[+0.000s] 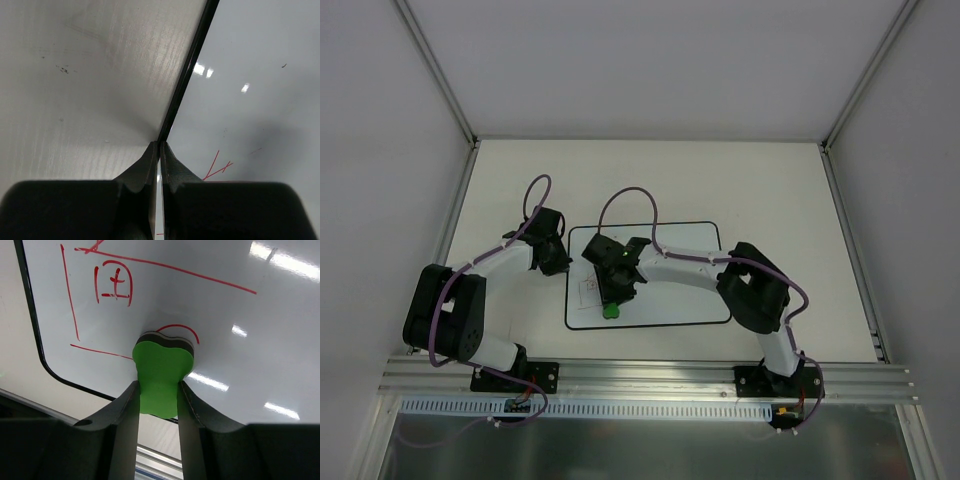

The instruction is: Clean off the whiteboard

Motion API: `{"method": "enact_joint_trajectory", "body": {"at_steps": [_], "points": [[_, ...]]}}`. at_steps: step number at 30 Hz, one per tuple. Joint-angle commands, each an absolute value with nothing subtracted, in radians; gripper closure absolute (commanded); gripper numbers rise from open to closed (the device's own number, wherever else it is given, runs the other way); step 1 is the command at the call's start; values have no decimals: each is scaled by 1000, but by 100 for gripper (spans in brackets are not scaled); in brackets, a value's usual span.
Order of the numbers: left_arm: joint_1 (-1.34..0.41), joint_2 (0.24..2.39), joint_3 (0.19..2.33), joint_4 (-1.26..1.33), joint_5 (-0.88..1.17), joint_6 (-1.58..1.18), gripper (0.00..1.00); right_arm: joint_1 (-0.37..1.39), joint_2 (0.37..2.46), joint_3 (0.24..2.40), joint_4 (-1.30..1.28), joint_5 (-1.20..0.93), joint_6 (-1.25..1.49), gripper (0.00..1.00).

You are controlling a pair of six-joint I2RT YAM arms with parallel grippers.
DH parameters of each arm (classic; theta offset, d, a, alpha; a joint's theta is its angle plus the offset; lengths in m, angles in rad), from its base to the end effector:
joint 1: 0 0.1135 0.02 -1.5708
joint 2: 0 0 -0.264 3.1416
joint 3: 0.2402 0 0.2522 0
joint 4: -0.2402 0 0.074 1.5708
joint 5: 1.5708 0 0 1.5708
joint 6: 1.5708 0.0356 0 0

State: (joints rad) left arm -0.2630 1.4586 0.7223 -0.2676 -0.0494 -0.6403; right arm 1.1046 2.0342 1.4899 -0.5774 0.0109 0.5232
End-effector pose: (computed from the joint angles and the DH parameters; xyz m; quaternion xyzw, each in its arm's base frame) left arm 0.2622 -0.0688 0.1634 -0.1868 0.9415 -0.1007 0.2619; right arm 0.1919 0.3806 0.1754 -0.2783 0.9343 0.1582 0.1568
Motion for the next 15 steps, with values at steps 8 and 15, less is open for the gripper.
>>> {"method": "enact_joint_trajectory", "body": {"at_steps": [8, 15], "points": [[-279, 1414, 729, -385, -6, -638, 71, 1097, 1919, 1428, -632, 133, 494, 44], [-284, 1290, 807, -503, -26, -632, 15, 1049, 1745, 1387, -635, 170, 454, 24]]}}
